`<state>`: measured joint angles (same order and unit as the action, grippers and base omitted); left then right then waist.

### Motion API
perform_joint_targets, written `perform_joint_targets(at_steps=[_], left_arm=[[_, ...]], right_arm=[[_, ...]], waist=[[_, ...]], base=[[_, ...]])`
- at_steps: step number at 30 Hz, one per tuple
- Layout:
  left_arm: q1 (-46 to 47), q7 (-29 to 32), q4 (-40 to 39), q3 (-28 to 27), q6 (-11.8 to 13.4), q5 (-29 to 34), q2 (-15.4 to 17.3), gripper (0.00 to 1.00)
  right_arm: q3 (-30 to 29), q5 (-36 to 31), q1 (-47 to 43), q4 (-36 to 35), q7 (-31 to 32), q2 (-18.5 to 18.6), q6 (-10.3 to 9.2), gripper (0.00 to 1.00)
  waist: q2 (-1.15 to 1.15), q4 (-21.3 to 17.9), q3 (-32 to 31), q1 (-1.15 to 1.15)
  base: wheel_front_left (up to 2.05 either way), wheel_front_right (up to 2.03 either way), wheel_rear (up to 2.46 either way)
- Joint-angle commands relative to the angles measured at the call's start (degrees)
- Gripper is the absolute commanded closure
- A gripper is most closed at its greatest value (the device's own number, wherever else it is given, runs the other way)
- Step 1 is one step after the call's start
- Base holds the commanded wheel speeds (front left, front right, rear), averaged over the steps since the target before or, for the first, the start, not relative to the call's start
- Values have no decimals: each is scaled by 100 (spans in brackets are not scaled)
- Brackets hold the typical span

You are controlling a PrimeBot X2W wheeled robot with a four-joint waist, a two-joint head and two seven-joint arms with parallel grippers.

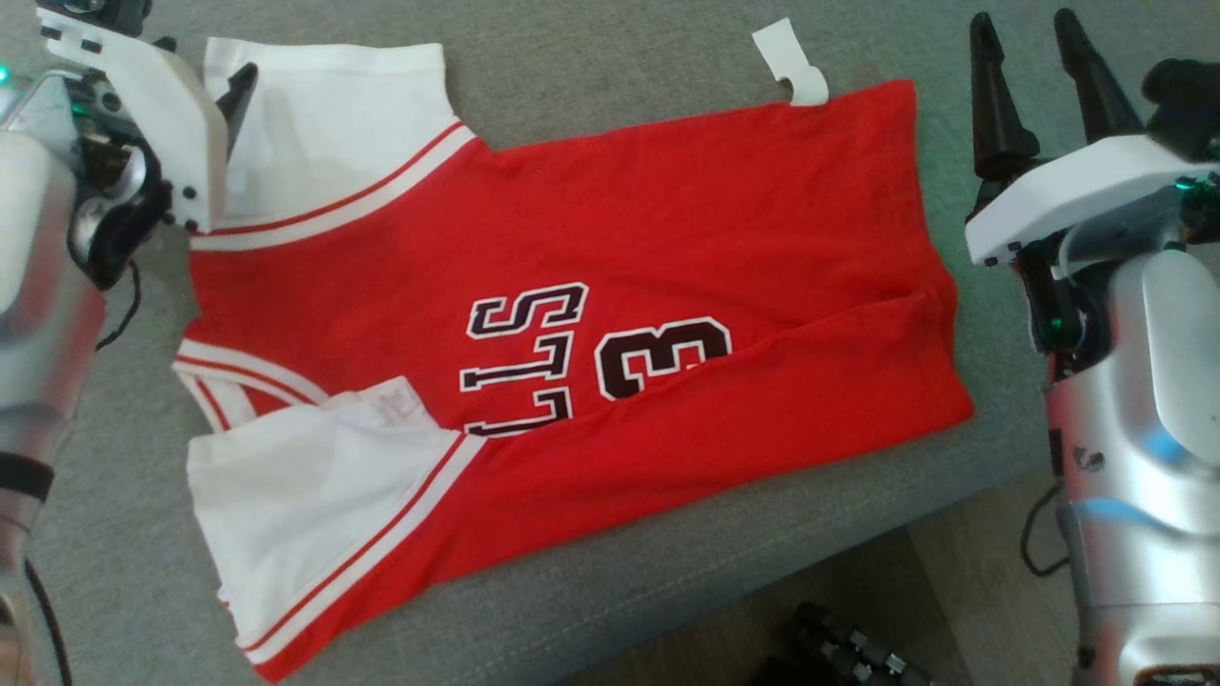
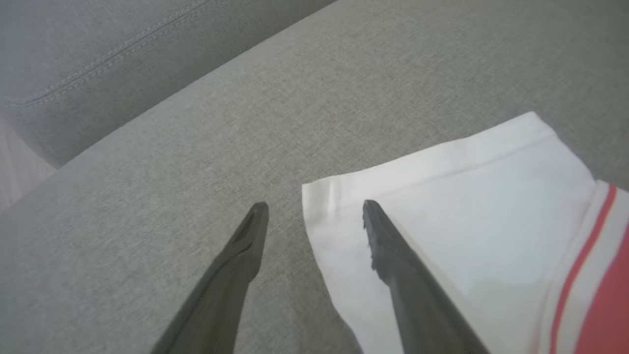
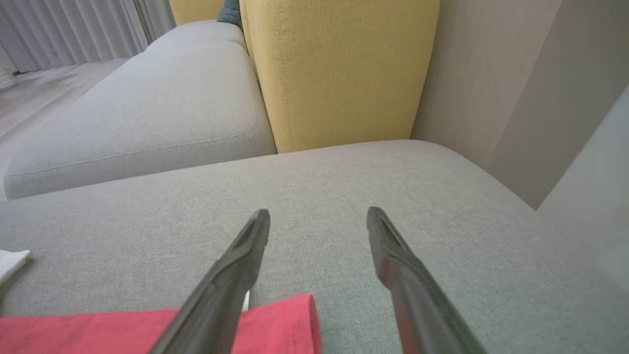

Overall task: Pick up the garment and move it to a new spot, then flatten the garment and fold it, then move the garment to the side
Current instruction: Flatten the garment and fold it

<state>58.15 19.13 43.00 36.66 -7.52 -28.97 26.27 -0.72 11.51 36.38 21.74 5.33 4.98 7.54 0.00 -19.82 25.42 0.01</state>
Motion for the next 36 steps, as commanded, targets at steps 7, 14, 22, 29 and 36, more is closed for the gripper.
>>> perform_joint_targets(at_steps=[7,14,22,29,36], left_arm=[[542,-127,195,243,4,-221,351,0],[748,-124,478,580,4,-441,370,59],[858,-711,438,806,4,-904,236,100],[862,-1564,240,892,4,-864,117,100],[654,-2041,-170,951,30,-851,38,100]], right_arm=[[139,36,209,-74,-138,1,-5,0],[160,50,290,-26,-158,-12,-5,0],[-15,49,357,162,-120,156,-5,0],[-171,597,422,314,88,160,-5,0],[-12,737,391,483,343,556,-5,0]], waist=[[0,-127,91,-1],[0,-192,163,-1],[0,95,-18,-1],[0,474,-292,-1],[0,940,-526,-1]], base=[[0,0,0],[0,0,0],[0,0,0],[0,0,0],[0,0,0]])
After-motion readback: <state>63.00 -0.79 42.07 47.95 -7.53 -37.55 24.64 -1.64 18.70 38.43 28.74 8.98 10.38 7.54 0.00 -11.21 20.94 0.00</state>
